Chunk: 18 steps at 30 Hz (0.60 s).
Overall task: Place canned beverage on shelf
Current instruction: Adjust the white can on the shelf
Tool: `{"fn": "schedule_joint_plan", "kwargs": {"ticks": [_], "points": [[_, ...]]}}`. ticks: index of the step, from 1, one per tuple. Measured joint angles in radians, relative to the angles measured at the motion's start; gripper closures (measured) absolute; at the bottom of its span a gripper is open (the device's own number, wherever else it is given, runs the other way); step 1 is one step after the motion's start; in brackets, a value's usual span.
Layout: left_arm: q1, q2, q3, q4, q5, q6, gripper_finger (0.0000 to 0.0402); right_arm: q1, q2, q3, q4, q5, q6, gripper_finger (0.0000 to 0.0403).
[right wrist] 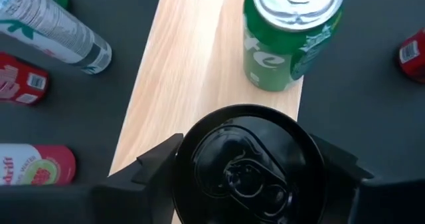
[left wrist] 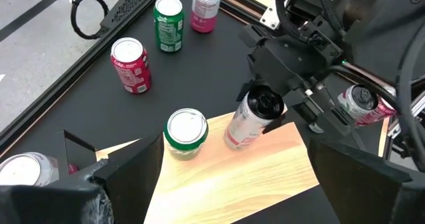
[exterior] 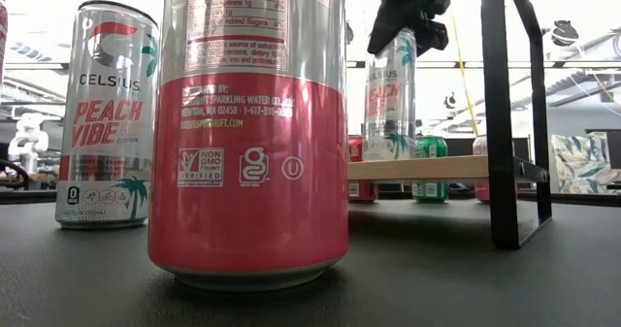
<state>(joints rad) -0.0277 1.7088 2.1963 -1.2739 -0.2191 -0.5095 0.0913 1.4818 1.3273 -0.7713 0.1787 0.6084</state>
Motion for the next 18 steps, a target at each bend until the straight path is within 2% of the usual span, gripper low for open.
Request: {"fn": "schedule_joint_plan", "kwargs": {"ticks": [18], "points": [[0.000,0.000,0.000,0.000,0.000,0.000,0.0031,-0.045,0.000,0.000,0.012,0.003,-0.053,0.0166]]}}
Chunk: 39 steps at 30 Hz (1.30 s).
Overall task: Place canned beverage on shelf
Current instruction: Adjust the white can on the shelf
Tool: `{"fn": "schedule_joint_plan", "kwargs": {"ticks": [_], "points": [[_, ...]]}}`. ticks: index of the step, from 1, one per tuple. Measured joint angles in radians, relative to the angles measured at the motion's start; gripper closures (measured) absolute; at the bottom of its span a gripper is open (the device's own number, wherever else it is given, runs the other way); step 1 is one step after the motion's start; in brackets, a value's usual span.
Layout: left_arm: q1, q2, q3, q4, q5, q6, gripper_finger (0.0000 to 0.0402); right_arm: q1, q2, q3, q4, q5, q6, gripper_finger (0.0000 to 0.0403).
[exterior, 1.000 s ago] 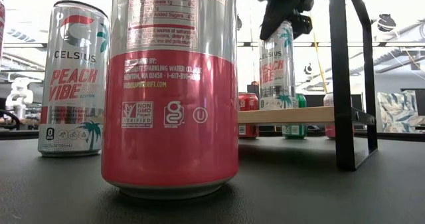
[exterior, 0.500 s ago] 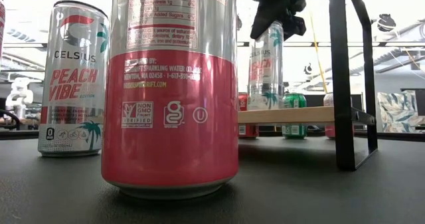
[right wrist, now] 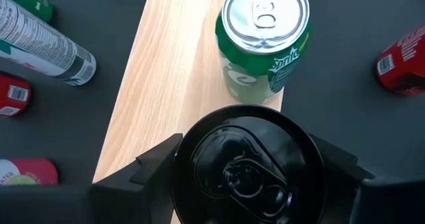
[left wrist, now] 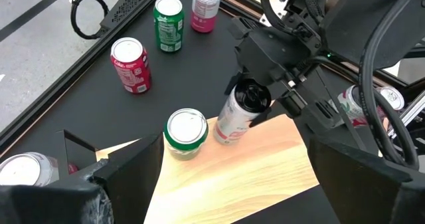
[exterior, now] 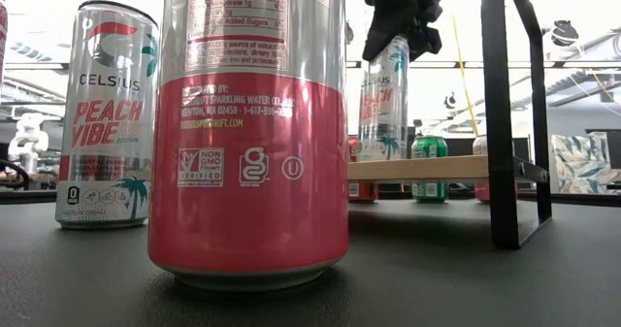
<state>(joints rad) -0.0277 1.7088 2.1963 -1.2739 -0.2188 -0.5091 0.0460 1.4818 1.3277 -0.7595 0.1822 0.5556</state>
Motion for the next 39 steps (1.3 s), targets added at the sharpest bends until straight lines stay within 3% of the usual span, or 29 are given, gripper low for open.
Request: {"fn": "schedule_joint_plan", "kwargs": {"ticks": [10,24,39], "points": [[0.001,0.000,0.000,0.000,0.000,0.000,0.0031,0.001,0.000,0.001,0.000,-0.002,-0.022,0.0163],[0.001,0.000,0.000,0.000,0.000,-0.002,0.0031,0.002,0.000,0.001,0.001,-0.003,-0.022,0.0125],[0.001,0.000,0.000,0.000,0.000,-0.005,0.0031,0.002,-0.005,0.003,-0.001,-0.004,0.010,0.0124]]}}
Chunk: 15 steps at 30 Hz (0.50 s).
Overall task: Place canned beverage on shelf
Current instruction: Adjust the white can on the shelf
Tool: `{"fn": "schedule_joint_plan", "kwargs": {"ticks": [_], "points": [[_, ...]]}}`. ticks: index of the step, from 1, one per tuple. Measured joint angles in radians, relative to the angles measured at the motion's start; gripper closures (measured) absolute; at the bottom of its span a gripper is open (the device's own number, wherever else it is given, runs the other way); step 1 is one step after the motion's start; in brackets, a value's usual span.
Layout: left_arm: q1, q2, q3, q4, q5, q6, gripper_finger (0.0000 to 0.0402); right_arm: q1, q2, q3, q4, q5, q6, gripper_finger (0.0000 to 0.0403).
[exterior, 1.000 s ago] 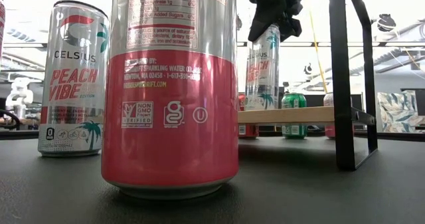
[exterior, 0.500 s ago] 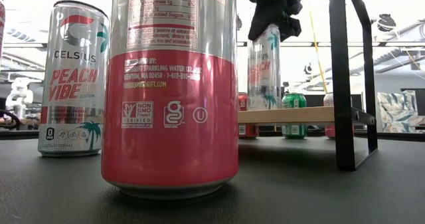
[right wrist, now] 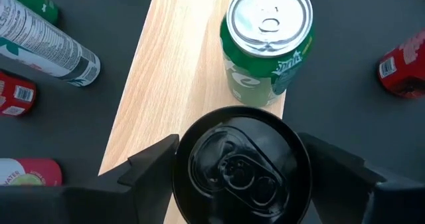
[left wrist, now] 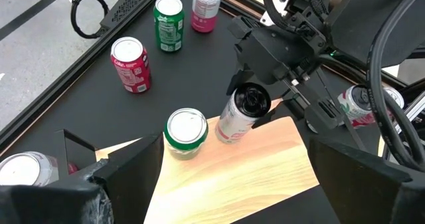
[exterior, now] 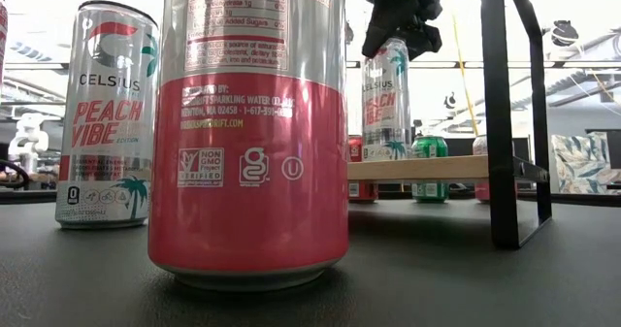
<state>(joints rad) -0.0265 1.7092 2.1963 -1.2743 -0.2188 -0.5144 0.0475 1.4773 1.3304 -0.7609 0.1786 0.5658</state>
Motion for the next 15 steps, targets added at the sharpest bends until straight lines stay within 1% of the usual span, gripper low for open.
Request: {"fn": "schedule_joint_plan", "kwargs": {"ticks": [7,15], "points": [[0.000,0.000,0.000,0.000,0.000,0.005,0.0031,0.000,-0.012,0.009,-0.002,-0.001,0.035,0.0124],[0.000,0.000,0.000,-0.001,0.010,0.006,0.0031,0.000,-0.015,0.073,-0.028,0.001,0.015,0.0124]]}}
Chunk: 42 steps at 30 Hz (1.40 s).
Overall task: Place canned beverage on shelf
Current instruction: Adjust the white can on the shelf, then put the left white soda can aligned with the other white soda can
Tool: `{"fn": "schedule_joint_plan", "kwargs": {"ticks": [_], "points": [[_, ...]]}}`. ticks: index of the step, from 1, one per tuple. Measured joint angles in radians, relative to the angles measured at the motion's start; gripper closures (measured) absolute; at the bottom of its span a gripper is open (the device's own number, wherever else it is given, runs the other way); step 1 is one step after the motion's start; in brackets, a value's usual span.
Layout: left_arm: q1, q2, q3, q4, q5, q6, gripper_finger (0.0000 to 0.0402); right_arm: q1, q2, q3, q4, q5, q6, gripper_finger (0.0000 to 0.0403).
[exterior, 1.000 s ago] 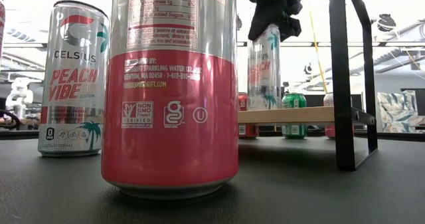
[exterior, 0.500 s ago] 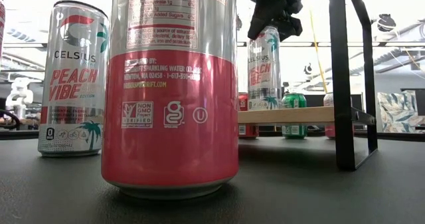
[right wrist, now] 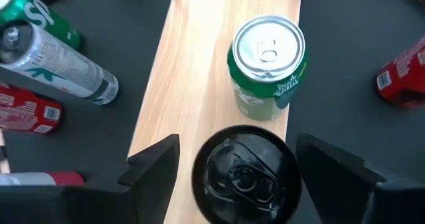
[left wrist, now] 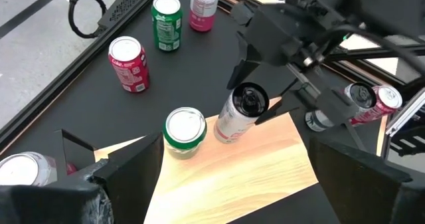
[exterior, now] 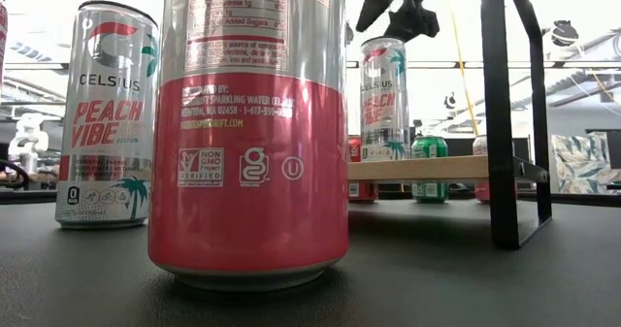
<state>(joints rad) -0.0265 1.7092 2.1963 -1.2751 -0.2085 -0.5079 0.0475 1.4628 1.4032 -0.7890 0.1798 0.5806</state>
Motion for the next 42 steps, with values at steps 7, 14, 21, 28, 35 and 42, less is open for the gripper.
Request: {"fn": "schedule_joint_plan", "kwargs": {"ticks": [7,14,21,28,35,42], "points": [[0.000,0.000,0.000,0.000,0.018,0.018,0.0031,0.000,0.000,0.073,-0.070,0.032,0.002,0.0124],[0.000,0.000,0.000,-0.001,0.022,0.017,0.0031,0.000,0.000,0.143,-0.177,0.029,0.033,0.0124],[0.000,0.000,0.000,-0.025,0.031,0.019,0.0031,0.005,-0.029,0.215,-0.295,0.026,0.100,0.0124],[0.000,0.000,0.000,-0.033,0.032,0.018,0.0031,0.053,-0.134,0.218,-0.373,0.003,0.142,0.0124],[-0.034,0.000,0.000,-0.192,0.067,-0.009,0.0031,0.065,-0.259,0.218,-0.476,0.057,0.083,0.0124],[-0.106,0.001,0.000,-0.280,0.115,-0.095,0.0031,0.066,-0.355,0.218,-0.488,0.094,0.009,0.0124]]}}
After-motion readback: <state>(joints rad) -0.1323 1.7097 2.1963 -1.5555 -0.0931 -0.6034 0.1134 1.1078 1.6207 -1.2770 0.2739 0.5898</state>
